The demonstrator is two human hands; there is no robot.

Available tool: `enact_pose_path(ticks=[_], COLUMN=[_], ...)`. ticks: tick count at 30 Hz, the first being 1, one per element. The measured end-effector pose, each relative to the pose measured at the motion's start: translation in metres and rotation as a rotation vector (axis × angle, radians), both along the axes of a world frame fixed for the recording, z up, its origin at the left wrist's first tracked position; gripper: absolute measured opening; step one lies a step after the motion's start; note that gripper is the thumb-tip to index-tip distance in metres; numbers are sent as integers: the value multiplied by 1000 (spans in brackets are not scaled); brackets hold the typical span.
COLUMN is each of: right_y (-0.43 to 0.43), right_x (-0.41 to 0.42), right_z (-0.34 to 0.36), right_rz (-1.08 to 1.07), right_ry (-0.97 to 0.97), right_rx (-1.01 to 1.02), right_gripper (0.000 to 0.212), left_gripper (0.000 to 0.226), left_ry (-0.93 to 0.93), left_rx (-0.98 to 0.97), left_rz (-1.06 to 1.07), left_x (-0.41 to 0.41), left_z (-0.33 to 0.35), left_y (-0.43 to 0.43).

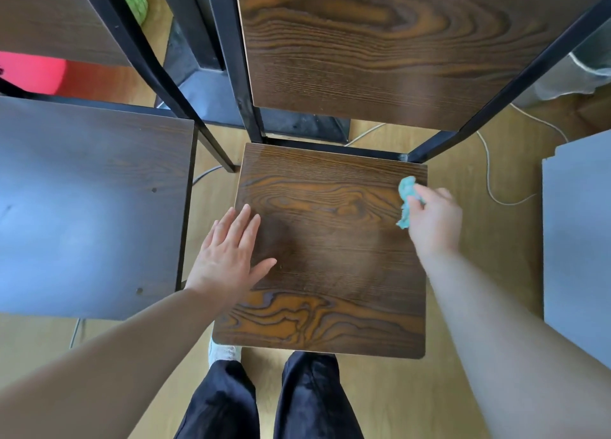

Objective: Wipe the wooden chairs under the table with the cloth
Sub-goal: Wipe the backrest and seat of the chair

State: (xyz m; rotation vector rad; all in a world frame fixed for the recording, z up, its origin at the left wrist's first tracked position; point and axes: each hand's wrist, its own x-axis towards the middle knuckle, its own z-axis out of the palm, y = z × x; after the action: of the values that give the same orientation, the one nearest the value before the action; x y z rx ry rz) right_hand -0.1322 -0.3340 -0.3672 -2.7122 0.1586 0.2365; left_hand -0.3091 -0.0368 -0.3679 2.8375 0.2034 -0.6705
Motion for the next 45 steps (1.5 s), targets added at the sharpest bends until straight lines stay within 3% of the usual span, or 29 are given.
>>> enact_pose_path(ticks=[9,15,19,30,39,45], right_y=[-11,21,53,130,155,155], right_x=[-2,-21,-38,-102,-212,-246], right_z=[-8,-10,-12,-26,-24,-9], right_rz=[14,40,95,516,646,481], right_ry=[122,199,208,180,234,313], right_rx=[132,163,187,155,182,277], right_gripper=[35,27,33,26,17,17], left_gripper=[89,85,82,78,77,77], left_ry=[40,26,39,40,89,91], left_rx=[-3,-3,-17,-44,-63,-4], left_rz=[13,45,79,72,-40,-190], left_x=[0,-9,-18,-59,-103,-119], left_z=[-1,-3,-4,5,20,42], left_y=[-9,-4,4,28,41,48])
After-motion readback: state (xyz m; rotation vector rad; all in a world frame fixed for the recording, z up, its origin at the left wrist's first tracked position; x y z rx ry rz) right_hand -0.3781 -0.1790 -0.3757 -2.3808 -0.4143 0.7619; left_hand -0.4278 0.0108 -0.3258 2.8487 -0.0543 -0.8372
